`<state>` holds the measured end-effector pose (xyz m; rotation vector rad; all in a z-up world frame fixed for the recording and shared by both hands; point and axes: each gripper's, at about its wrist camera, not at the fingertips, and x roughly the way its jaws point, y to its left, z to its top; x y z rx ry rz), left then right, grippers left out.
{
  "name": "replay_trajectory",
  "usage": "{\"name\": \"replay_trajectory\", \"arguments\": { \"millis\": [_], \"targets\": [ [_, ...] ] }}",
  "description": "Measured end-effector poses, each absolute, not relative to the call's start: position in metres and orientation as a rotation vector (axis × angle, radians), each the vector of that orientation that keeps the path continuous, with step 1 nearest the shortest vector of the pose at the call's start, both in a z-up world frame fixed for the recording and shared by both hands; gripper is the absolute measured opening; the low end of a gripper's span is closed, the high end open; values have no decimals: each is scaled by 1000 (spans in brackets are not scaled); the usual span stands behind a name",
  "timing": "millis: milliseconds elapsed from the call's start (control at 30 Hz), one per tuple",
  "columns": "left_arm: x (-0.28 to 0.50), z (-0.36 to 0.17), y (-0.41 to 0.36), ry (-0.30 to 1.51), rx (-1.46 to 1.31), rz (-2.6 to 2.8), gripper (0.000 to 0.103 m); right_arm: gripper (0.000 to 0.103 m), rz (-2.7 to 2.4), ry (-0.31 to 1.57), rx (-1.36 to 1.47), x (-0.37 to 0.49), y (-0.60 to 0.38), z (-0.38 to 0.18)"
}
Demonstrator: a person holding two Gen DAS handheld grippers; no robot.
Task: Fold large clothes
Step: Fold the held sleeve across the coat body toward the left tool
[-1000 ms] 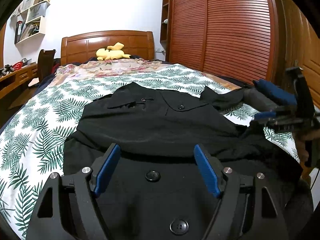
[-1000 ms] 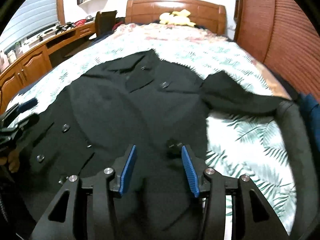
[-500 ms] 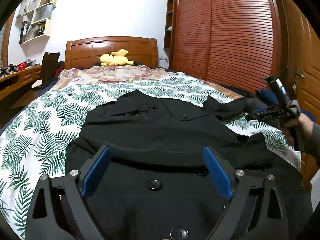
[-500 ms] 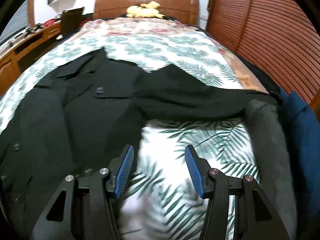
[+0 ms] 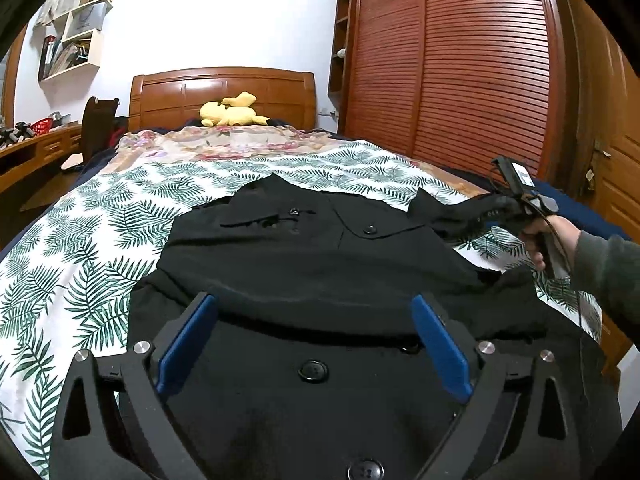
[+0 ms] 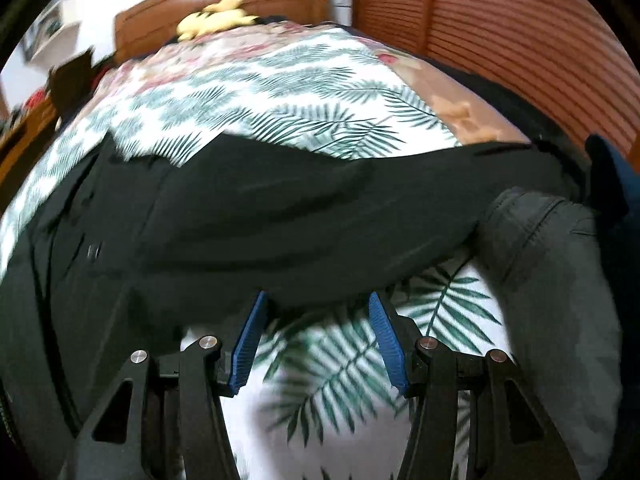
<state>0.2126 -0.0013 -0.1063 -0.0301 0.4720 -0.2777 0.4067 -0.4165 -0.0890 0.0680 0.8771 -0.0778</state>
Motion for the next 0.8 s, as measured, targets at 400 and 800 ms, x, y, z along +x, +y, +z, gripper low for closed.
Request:
{"name": "replay_trajectory", "arguments": {
  "millis": [400,800],
  "targets": [
    [217,-110,-4,501,-28,-299,98,60,-168,915,333,424,-451,-114],
    [215,-112,-10,502,-1,-294,98,2,60,716,174,396,-396,-62]
  ]
}}
